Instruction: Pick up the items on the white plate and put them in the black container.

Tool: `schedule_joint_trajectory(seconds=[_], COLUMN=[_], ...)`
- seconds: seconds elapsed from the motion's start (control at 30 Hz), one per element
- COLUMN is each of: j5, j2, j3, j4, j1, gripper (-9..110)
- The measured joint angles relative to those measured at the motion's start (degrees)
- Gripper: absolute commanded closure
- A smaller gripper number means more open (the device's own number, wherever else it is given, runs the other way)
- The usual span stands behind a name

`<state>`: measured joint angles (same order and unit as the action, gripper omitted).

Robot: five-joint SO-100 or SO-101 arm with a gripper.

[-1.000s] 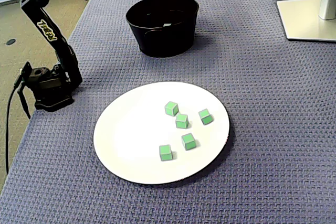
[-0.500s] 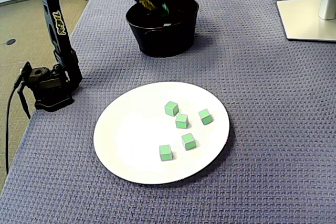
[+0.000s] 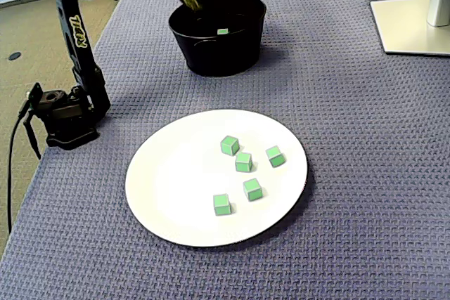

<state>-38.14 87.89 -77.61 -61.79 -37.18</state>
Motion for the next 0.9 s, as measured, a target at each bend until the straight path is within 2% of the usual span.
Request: schedule_joint_trajectory(seconds=[0.2, 0.33, 0.63, 0.9], j5=[1.7, 2.0, 0.4, -10.8], j2=[7.3, 6.8, -7.8, -21.1], j3=[27.7, 39.0, 42.7, 36.1], j4=[-23.0, -30.8, -33.7, -29.4], j1=[10.3, 23.1, 52.0, 56.3], gripper=[72, 71, 68, 69])
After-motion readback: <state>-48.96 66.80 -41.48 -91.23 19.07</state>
